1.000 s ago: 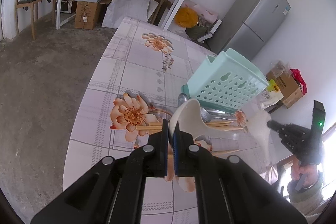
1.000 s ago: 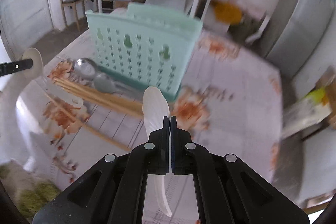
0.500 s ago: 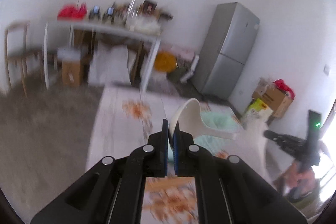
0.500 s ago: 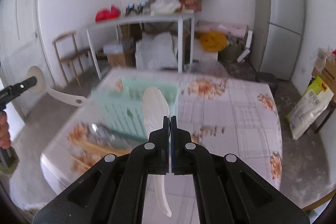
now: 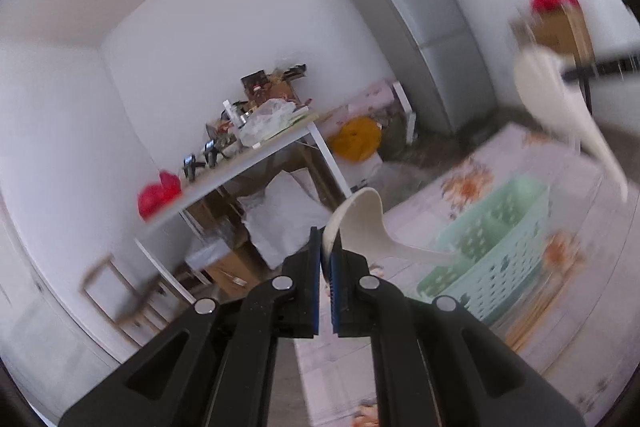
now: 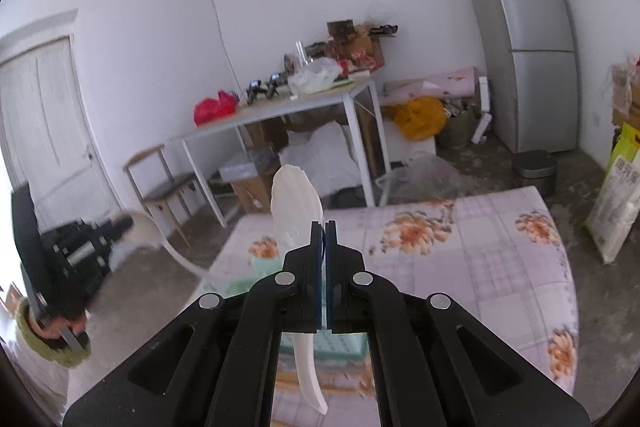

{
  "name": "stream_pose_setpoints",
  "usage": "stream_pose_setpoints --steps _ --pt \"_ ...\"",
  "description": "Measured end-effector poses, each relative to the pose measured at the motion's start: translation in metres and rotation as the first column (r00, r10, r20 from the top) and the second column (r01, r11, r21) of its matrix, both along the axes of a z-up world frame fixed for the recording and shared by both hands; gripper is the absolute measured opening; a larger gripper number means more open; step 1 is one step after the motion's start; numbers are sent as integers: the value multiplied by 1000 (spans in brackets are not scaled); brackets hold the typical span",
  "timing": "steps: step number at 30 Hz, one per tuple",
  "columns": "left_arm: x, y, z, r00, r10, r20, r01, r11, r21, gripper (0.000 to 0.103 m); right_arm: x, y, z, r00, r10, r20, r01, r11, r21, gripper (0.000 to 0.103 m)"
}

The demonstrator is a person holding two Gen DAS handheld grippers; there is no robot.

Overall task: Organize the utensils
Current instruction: 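Lower both paddles into the green holder and open both grippers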

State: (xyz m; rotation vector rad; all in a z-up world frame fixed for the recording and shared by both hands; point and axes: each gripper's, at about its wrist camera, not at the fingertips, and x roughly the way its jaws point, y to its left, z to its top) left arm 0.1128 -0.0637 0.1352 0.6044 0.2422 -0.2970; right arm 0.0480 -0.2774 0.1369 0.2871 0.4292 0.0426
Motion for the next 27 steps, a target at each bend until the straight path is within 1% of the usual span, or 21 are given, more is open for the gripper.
stream_pose_setpoints --steps 1,4,6,8,11,14,16,17,18,19,20,21,22,23,25,27 --pt "2 -6 -3 1000 0 2 0 999 37 3 3 -2 0 1000 5 5 -5 1000 13 0" --pt "10 -16 -15 1000 -6 -19 8 995 96 4 8 -4 1 999 20 27 -21 999 44 0" --pt "15 -22 -22 999 -8 -44 13 994 112 4 13 -6 3 998 31 50 -35 997 64 0" --pt "24 -29 -30 996 -11 -84 21 993 115 4 16 -7 6 996 41 76 -46 996 76 0" --pt "36 -35 -38 989 -23 -144 35 996 81 6 21 -6 10 993 48 111 -57 995 85 0" --pt "43 -36 -42 977 -33 -210 37 999 15 7 29 -6 10 988 59 141 -73 992 99 0" --pt "49 -34 -44 964 -51 -260 41 998 -46 9 37 -7 9 986 65 152 -81 991 107 0" --pt "51 -34 -45 960 -59 -275 42 997 -69 11 41 -7 8 986 61 158 -78 991 106 0" --pt "52 -30 -44 954 -71 -291 40 993 -109 19 43 -7 7 985 61 162 -79 991 106 0" --pt "52 -27 -43 951 -78 -298 39 990 -135 29 47 -7 5 984 63 167 -82 991 108 0" --pt "50 -23 -42 950 -86 -301 36 985 -167 34 51 -6 4 983 60 171 -79 991 106 0" --pt "50 -20 -42 949 -90 -301 31 980 -197 41 55 -5 2 983 56 176 -74 992 99 0" --pt "49 -14 -41 949 -93 -301 21 972 -233 45 58 -4 0 982 53 180 -71 993 93 0" --pt "47 -8 -40 948 -98 -303 14 964 -265 46 61 -3 -2 982 50 184 -67 994 88 0" --pt "43 4 -39 944 -109 -312 -3 941 -339 51 68 -1 -8 982 37 183 -49 997 65 0" --pt "40 16 -41 937 -115 -329 -25 919 -393 53 76 0 -17 983 40 177 -52 997 62 0"
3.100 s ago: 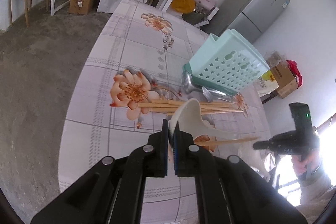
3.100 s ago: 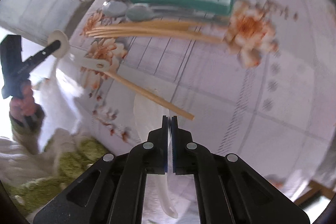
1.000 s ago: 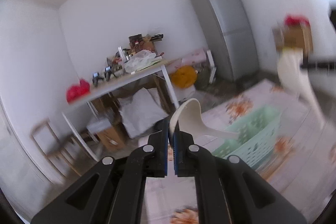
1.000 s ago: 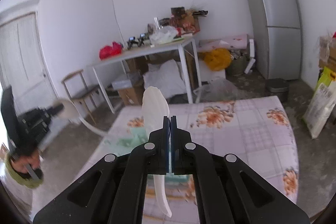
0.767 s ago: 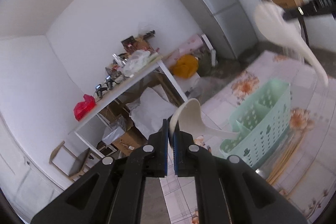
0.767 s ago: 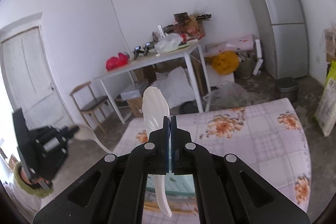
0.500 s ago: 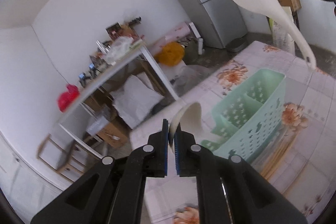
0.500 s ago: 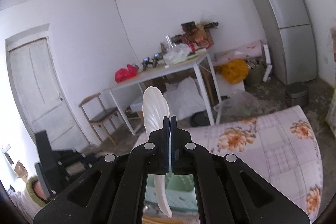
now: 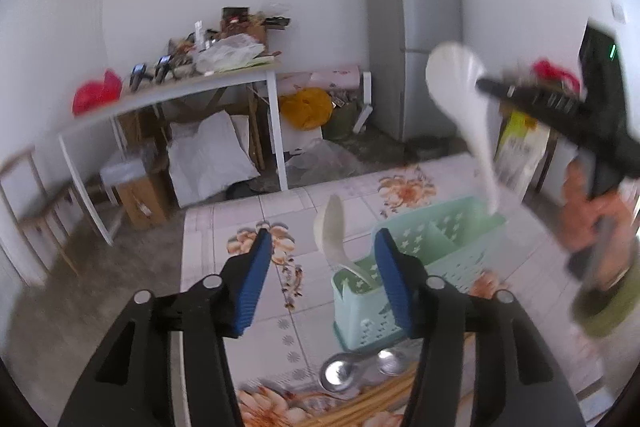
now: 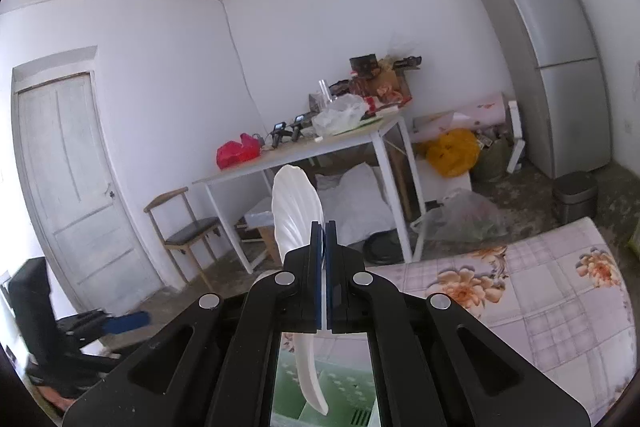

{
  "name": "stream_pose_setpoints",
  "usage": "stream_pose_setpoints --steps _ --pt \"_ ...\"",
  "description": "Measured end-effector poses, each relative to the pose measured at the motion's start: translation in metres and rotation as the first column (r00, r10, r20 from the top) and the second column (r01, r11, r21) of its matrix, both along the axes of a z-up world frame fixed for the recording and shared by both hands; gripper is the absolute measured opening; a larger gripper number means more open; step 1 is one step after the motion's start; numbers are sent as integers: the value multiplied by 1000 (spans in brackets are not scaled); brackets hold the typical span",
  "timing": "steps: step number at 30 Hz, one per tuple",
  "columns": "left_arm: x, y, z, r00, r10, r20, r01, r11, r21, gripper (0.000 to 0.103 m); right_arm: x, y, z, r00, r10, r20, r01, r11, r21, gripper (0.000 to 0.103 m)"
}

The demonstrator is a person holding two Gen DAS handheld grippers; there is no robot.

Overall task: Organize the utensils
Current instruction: 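Lower both paddles into the green holder and open both grippers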

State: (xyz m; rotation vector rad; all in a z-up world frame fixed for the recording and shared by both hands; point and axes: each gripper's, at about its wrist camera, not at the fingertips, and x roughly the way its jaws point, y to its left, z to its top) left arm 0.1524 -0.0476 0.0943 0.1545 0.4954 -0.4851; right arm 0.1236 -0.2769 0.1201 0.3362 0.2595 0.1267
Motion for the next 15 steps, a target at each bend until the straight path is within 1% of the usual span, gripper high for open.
stream_pose_setpoints --steps 3,7,11,15 --pt "-5 17 -3 999 18 -32 -20 998 -58 57 7 6 -11 1000 -9 -11 9 999 -35 0" --pt "-13 40 -14 995 52 -86 -63 990 -127 59 6 9 -26 999 -17 -32 15 998 -65 0" --pt "-19 56 -27 987 78 -138 -100 981 -165 60 -2 7 -32 999 -17 -41 15 998 -64 0" --pt "-21 66 -38 979 90 -182 -125 974 -191 60 -19 6 -34 999 -19 -43 16 997 -78 1"
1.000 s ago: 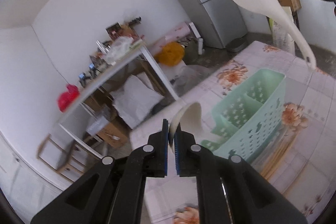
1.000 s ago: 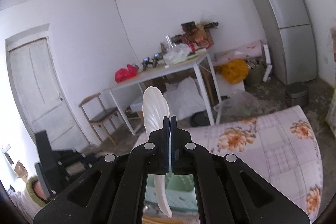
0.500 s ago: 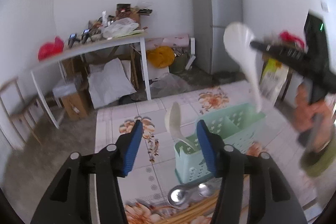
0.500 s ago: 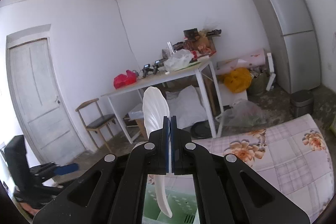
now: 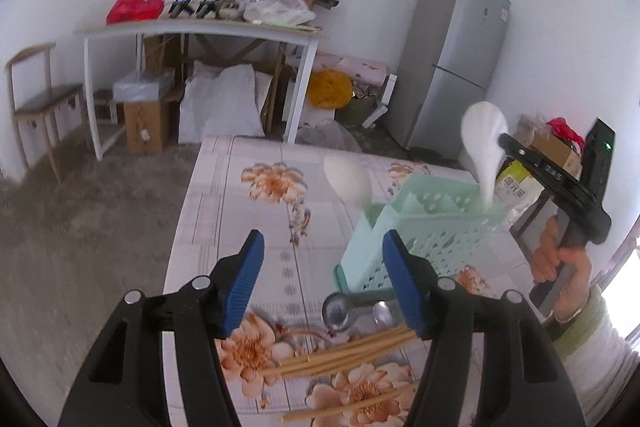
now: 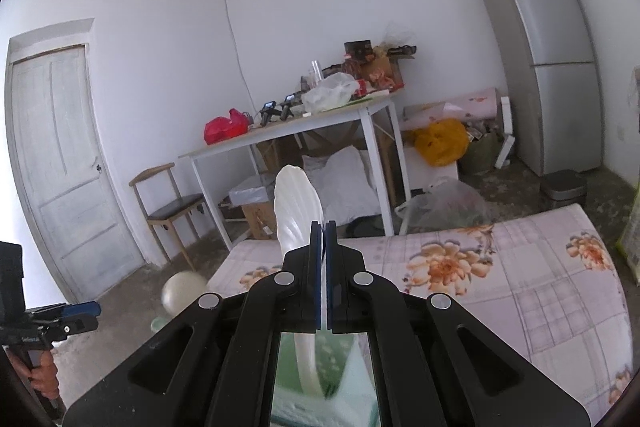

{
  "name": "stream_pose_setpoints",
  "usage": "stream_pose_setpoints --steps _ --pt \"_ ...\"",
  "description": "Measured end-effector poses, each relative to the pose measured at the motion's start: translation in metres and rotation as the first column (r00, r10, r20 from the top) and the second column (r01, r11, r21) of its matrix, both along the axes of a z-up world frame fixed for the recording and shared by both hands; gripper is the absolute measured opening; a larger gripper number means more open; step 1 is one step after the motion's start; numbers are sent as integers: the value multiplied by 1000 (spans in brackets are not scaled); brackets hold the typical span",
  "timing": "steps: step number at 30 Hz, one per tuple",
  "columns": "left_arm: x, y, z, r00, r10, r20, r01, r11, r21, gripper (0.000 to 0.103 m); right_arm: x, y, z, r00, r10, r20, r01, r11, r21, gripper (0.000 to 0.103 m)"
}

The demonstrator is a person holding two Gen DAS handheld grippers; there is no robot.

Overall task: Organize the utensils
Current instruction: 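Lower both paddles into the green holder and open both grippers, then reach the left gripper to a metal spoon and close on it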

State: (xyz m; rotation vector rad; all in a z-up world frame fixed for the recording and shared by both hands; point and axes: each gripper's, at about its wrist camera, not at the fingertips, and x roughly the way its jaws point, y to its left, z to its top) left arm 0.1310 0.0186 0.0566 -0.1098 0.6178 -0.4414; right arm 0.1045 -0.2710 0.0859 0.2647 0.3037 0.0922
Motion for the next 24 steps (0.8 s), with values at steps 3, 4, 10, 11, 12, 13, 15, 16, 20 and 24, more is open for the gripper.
stream_pose_setpoints --steps 3,4,10,11,12,13,15,16,20,24 --pt "-3 2 -8 1000 2 -28 -2 1000 -21 60 -10 0 -2 1000 0 -9 0 1000 -5 4" --pt "-3 2 -10 999 2 -33 -3 1000 -23 60 -15 -1 -3 1000 -2 -12 2 1000 -3 4" --pt "-4 2 -18 998 -2 -60 0 999 -39 60 -33 1 -8 999 -3 -46 3 1000 -2 28" --pt "-4 1 -19 998 -3 -63 1 999 -39 60 -36 0 -7 999 -6 -44 6 1000 6 40" --pt "-4 1 -20 998 -6 -65 3 999 -37 60 -42 0 -6 999 -14 -37 15 1000 15 51" --pt "-5 0 -21 998 -7 -67 5 999 -31 60 -46 -1 -5 999 -22 -31 23 1000 22 54" --pt "-6 -2 -24 997 -7 -73 6 1000 -21 60 -57 -3 -2 999 -36 -23 37 998 46 60" --pt "-6 -1 -24 997 -8 -76 6 1000 -19 60 -63 -3 -2 999 -40 -21 41 998 55 62" --pt "-6 -1 -30 995 -8 -96 7 1000 -10 60 -85 1 -5 998 -53 -40 56 995 80 68" --pt "-2 -2 -37 992 -12 -129 11 1000 -7 61 -96 15 -20 991 -40 -126 52 995 89 73"
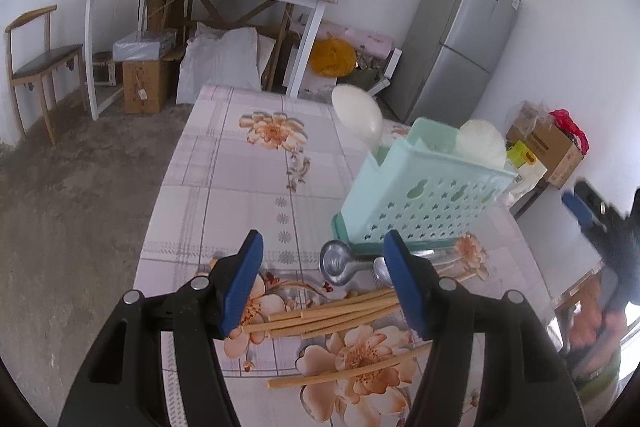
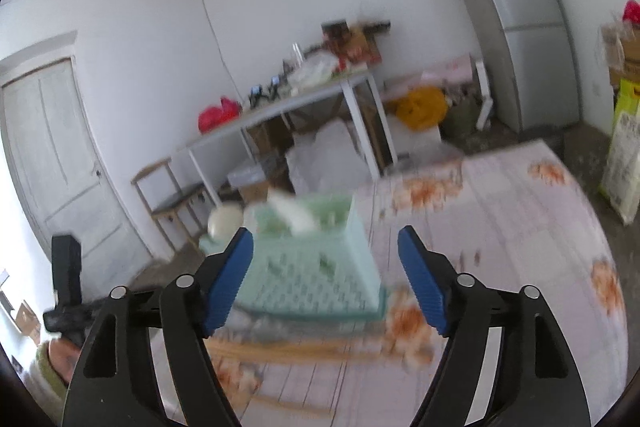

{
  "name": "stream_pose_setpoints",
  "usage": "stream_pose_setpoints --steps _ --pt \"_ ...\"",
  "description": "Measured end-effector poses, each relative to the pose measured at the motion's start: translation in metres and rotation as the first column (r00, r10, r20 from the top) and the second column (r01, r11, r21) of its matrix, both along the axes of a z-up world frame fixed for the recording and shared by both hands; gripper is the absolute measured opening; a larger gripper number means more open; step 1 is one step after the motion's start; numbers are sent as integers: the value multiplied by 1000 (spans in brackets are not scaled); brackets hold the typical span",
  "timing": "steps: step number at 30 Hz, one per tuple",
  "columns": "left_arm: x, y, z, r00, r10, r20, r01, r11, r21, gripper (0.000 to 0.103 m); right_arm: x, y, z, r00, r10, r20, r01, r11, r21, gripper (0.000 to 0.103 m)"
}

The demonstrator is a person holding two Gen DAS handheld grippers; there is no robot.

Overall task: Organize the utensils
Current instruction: 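Reach the left gripper to a metal spoon and close on it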

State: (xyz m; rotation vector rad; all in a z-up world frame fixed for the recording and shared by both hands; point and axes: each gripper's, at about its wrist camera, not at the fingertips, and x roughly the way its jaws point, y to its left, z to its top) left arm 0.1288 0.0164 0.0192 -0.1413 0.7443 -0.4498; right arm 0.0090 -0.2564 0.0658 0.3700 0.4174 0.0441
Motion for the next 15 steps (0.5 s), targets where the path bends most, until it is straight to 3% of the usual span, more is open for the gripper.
stream_pose_setpoints --steps 8,15 --pt "15 -8 -19 995 -8 -101 13 999 41 61 3 52 -54 960 49 -275 -65 997 -50 75" --pt "29 -7 -36 979 -20 -205 14 1000 -28 60 -3 69 -70 938 101 -331 -121 992 -42 76"
